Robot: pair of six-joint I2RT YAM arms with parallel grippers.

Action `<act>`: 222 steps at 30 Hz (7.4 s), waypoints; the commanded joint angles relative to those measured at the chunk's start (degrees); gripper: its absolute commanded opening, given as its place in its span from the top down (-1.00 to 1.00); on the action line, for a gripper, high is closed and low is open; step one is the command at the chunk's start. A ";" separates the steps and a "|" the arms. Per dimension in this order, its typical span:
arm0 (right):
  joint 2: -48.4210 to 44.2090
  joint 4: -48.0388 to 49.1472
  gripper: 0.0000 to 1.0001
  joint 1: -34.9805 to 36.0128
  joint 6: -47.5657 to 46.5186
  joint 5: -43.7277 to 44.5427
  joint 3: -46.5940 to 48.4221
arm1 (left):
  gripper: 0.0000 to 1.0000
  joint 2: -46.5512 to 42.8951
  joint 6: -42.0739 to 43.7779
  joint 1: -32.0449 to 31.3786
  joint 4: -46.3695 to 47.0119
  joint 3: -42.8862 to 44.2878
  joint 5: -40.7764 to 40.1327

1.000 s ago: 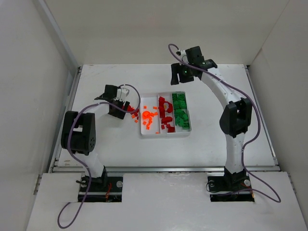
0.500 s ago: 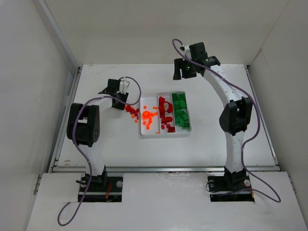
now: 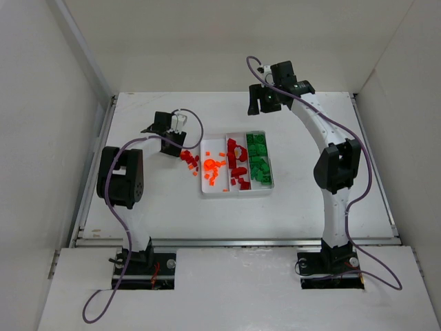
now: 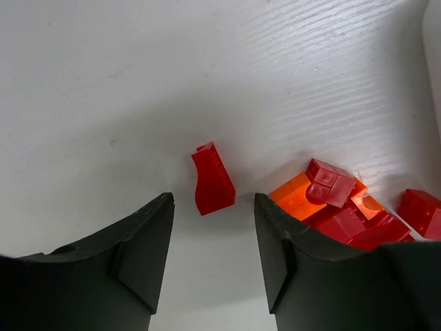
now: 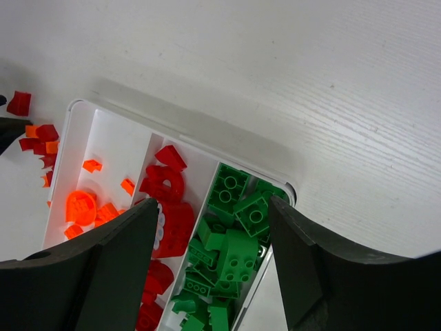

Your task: Sort the legos into containers by color

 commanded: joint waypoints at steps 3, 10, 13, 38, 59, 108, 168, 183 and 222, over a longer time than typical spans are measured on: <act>-0.01 0.12 -0.41 0.04 0.12 -0.76 1.19 | 0.09 2.74 -0.64 -0.63 -1.94 3.01 2.54; -0.54 0.12 -0.41 0.04 0.12 -0.24 1.18 | 0.73 3.98 -0.72 -0.63 -2.56 3.90 0.43; -0.54 0.12 -0.41 0.04 0.12 -0.24 1.18 | 1.00 3.45 1.38 -0.63 -3.25 3.90 -1.59; -14.51 2.84 -0.41 0.04 -1.90 5.56 -14.98 | 1.00 -1.30 12.02 -26.19 -8.37 15.32 13.62; -18.47 3.99 -0.41 0.04 -1.37 0.56 -16.67 | -0.45 -5.95 6.05 -26.92 -12.31 20.23 10.27; -10.73 2.84 -0.43 9.89 2.14 4.33 -7.26 | 0.31 -0.60 10.17 -3.79 -2.46 -2.96 6.14; -30.07 10.49 -0.43 0.92 2.67 4.16 -34.41 | 0.07 -3.06 12.55 -34.73 -12.23 13.65 14.58; -31.12 11.55 -0.43 0.92 2.67 1.96 -35.47 | -0.71 -12.01 8.07 -32.54 -13.46 14.35 4.48; -17.94 7.41 -0.43 0.92 1.00 1.43 -18.95 | 0.25 3.88 3.93 -2.03 -8.27 5.82 1.22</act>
